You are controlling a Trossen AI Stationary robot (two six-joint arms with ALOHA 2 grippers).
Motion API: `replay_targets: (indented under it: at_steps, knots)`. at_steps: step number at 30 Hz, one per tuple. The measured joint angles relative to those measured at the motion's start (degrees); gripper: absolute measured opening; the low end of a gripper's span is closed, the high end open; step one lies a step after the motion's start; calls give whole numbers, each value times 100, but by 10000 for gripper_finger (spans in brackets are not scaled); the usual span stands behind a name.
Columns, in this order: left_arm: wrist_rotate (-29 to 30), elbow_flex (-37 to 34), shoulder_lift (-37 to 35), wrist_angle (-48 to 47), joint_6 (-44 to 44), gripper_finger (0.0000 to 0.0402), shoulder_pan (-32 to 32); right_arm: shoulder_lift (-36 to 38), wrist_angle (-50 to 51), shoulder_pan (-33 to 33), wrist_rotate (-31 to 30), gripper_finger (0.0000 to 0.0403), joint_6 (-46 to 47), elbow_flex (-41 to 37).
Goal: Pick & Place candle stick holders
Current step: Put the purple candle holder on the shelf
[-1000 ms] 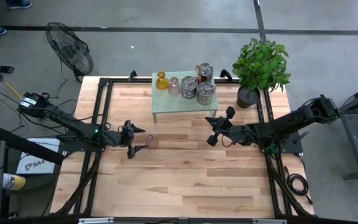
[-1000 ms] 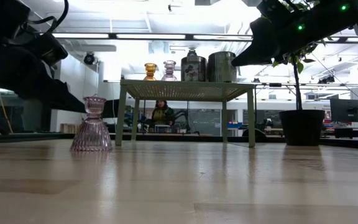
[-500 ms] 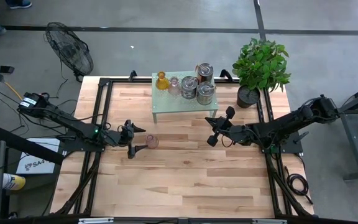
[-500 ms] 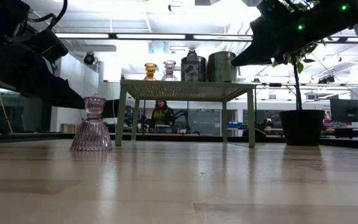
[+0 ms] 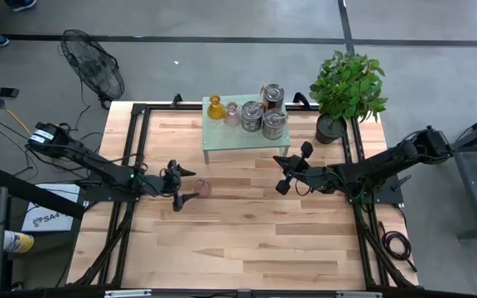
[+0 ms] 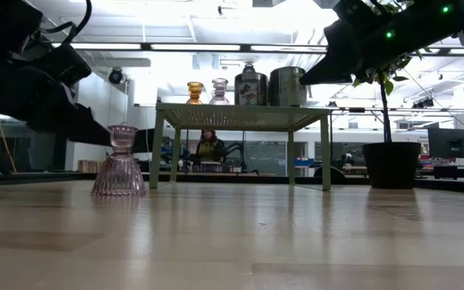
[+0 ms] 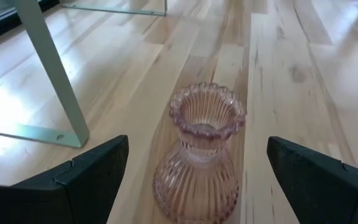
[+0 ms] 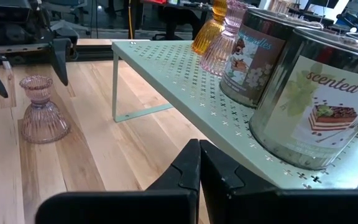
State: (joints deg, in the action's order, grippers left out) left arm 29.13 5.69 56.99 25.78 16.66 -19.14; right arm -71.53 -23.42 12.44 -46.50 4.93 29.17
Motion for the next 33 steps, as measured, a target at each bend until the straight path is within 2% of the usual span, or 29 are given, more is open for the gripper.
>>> replay_targets:
  at_steps: [23, 33]
  knots:
    - [330, 0, 1257, 1499, 11, 376, 0, 0, 0, -2, 0, 0, -46, 0]
    - [344, 2, 1419, 1764, 11, 376, 0, 0, 0, -2, 15, 0, -48, 0]
